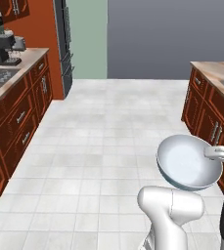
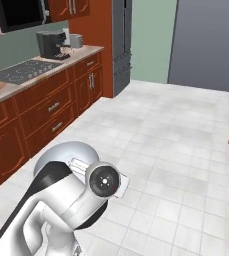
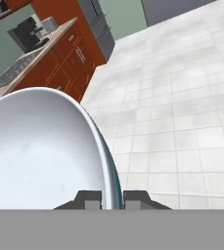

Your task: Move the bowls from the cabinet to the plates on the dining table.

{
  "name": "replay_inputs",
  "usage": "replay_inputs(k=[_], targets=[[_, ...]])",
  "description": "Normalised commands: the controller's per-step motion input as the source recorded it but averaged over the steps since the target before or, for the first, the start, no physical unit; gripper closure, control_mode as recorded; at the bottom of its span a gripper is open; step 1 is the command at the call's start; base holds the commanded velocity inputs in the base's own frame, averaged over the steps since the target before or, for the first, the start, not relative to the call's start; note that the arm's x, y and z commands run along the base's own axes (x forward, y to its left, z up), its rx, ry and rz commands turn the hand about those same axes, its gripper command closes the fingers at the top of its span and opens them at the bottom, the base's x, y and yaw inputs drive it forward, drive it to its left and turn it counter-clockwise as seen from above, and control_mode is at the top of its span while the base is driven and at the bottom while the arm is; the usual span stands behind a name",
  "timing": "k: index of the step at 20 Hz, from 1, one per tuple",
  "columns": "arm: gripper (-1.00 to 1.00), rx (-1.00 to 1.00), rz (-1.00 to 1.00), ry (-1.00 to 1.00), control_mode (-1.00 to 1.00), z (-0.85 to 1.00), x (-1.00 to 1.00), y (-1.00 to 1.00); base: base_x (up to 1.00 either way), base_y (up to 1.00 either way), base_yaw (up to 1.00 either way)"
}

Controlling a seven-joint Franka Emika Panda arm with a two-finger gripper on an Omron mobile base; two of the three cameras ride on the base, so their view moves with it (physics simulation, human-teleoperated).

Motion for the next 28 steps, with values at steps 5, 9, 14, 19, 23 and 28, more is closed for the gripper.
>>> replay_inputs(k=[5,9,14,19,23,28], targets=[[1.0,0.0,0.0,0.0,1.0,0.0,0.0,0.0,0.08,0.0,0.0],[1.0,0.0,0.0,0.0,1.0,0.0,0.0,0.0,0.59,0.12,-0.04],[1.0,0.0,0.0,0.0,1.0,0.0,0.0,0.0,0.8,0.18,-0.05],[1.0,0.0,0.0,0.0,1.0,0.0,0.0,0.0,0.64,0.14,-0.04],[1.0,0.0,0.0,0.0,1.0,0.0,0.0,0.0,0.04,0.01,-0.01],[1.0,0.0,0.0,0.0,1.0,0.0,0.0,0.0,0.01,-0.15,-0.2]])
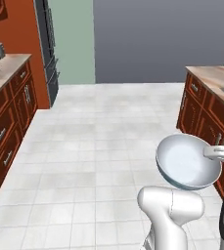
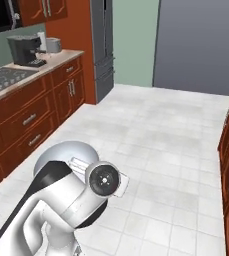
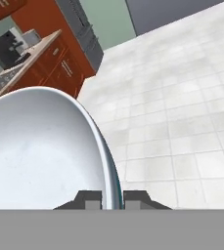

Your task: Move the bowls from the cabinet to the plates on the dining table.

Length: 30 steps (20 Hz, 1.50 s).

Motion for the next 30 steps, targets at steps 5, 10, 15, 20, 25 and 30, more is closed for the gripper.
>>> replay_inputs(k=[5,10,15,20,25,30], targets=[[1.0,0.0,0.0,0.0,1.0,0.0,0.0,0.0,0.16,-0.08,-0.38],[1.0,0.0,0.0,0.0,1.0,0.0,0.0,0.0,0.19,-0.08,-0.38],[1.0,0.0,0.0,0.0,1.0,0.0,0.0,0.0,0.18,-0.1,-0.37],[1.0,0.0,0.0,0.0,1.0,0.0,0.0,0.0,0.19,-0.11,-0.37],[1.0,0.0,0.0,0.0,1.0,0.0,0.0,0.0,0.18,-0.12,-0.37],[1.0,0.0,0.0,0.0,1.0,0.0,0.0,0.0,0.15,-0.14,-0.36]])
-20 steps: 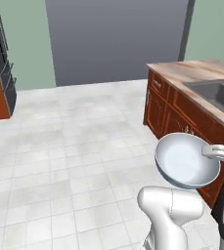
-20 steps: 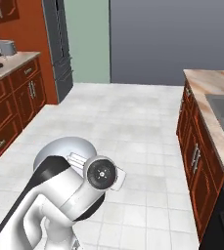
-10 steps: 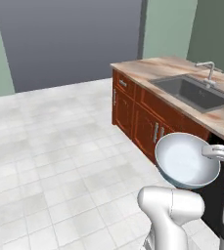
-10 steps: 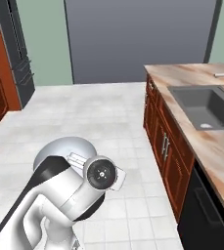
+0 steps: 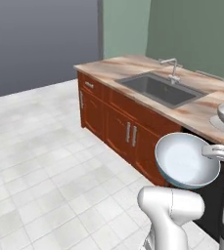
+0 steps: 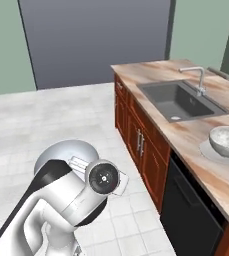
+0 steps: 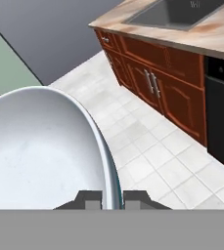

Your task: Move the bowls from the cabinet to the plates on the dining table.

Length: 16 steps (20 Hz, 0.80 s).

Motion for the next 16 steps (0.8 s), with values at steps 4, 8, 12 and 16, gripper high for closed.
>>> replay_inputs(k=[4,8,12,16], targets=[[1.0,0.0,0.0,0.0,1.0,0.0,0.0,0.0,0.14,-0.14,-0.36],[1.0,0.0,0.0,0.0,1.0,0.0,0.0,0.0,0.15,-0.13,-0.36],[1.0,0.0,0.0,0.0,1.0,0.0,0.0,0.0,0.16,-0.12,-0.36],[1.0,0.0,0.0,0.0,1.0,0.0,0.0,0.0,0.12,-0.16,-0.35]])
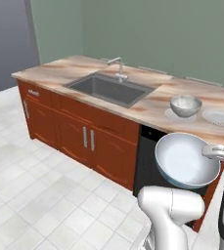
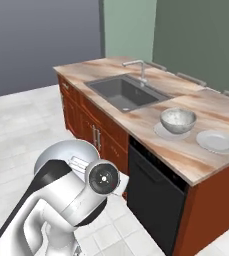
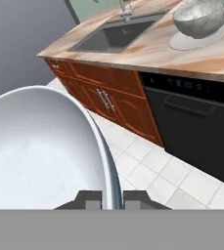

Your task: Move the bowls from the cabinet to the plates on the dining table.

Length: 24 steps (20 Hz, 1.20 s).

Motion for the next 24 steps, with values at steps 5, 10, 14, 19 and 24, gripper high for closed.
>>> replay_inputs(k=[5,10,14,19,24], targets=[[1.0,0.0,0.0,0.0,1.0,0.0,0.0,0.0,0.11,-0.16,-0.34],[1.0,0.0,0.0,0.0,1.0,0.0,0.0,0.0,0.12,-0.13,-0.33],[1.0,0.0,0.0,0.0,1.0,0.0,0.0,0.0,0.11,-0.11,-0.33],[1.0,0.0,0.0,0.0,1.0,0.0,0.0,0.0,0.1,-0.08,-0.34],[1.0,0.0,0.0,0.0,1.0,0.0,0.0,0.0,0.08,-0.06,-0.34]])
